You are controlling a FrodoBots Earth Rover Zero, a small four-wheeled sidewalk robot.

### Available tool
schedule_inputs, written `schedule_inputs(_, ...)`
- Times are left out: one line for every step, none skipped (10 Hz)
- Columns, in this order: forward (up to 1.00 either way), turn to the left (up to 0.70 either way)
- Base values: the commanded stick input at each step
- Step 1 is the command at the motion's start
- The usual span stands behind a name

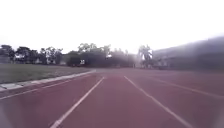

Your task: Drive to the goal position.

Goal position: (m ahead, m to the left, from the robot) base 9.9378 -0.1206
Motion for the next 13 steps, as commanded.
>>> schedule_inputs(0.7,0.0)
schedule_inputs(0.7,0.0)
schedule_inputs(0.7,0.0)
schedule_inputs(0.7,0.0)
schedule_inputs(0.7,0.0)
schedule_inputs(0.7,0.0)
schedule_inputs(0.69,0.0)
schedule_inputs(0.67,0.0)
schedule_inputs(0.67,0.0)
schedule_inputs(0.66,0.0)
schedule_inputs(0.67,0.0)
schedule_inputs(0.67,0.0)
schedule_inputs(0.67,0.0)
